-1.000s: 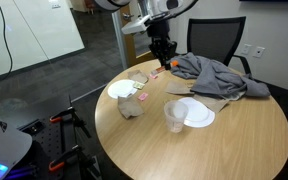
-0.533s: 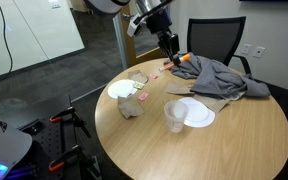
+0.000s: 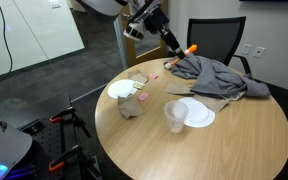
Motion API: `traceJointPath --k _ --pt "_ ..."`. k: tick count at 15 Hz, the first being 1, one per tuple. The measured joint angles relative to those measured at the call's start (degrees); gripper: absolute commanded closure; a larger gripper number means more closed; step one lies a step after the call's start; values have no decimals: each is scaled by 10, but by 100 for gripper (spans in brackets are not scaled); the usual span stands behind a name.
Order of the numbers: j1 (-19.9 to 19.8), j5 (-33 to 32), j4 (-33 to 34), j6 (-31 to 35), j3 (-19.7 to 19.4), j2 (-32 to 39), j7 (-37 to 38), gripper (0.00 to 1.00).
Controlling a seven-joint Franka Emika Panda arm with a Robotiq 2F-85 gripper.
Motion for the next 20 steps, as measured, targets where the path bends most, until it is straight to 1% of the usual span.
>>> traceJointPath --k 2,5,8,11,15,18,20 --pt "0 -40 1 -40 15 6 88 95" --pt "0 -73 3 -113 37 16 200 95" --pt "0 -82 9 -190 58 28 293 95" --pt "0 -83 16 -255 73 40 368 95" --pt "-3 -83 29 -295 79 62 449 95" --pt "-11 -83 41 -307 79 88 501 95" --pt "-17 -83 52 -315 79 108 522 95"
